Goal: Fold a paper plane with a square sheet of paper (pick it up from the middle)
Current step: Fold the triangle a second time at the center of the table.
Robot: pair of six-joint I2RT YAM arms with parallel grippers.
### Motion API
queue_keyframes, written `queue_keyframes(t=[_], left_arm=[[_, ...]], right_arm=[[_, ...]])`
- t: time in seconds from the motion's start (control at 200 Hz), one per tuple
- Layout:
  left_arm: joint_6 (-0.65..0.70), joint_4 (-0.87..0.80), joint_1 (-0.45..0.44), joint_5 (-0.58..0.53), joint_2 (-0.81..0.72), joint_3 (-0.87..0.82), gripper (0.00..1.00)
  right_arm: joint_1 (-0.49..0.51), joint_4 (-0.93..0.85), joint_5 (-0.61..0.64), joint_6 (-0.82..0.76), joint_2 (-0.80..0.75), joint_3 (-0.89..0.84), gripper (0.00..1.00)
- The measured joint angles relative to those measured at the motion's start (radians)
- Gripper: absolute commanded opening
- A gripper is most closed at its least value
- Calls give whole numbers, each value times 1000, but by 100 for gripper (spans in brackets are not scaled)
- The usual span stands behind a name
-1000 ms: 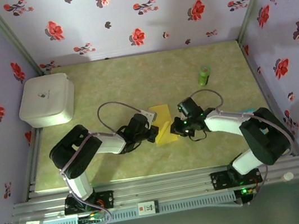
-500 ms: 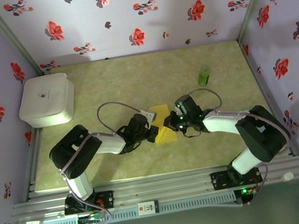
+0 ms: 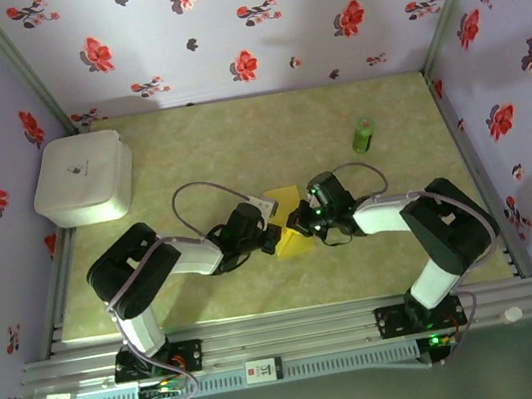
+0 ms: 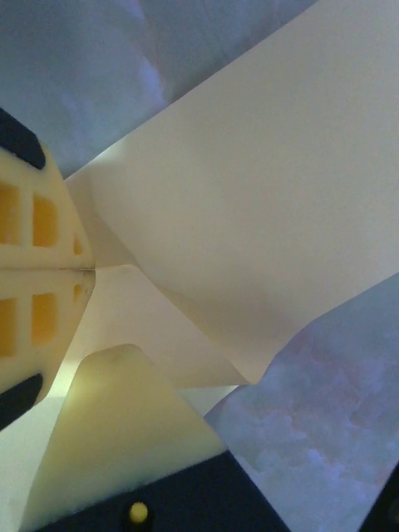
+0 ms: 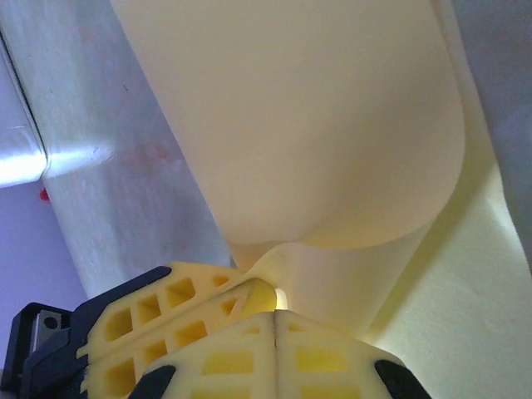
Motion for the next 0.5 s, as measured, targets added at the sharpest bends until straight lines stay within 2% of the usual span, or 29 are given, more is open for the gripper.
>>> queue_keyframes(t=[0.5], left_arm=[[0,-9,1,0,-6,-2,0]], right_arm=[[0,37,12,7,18,-51,0]])
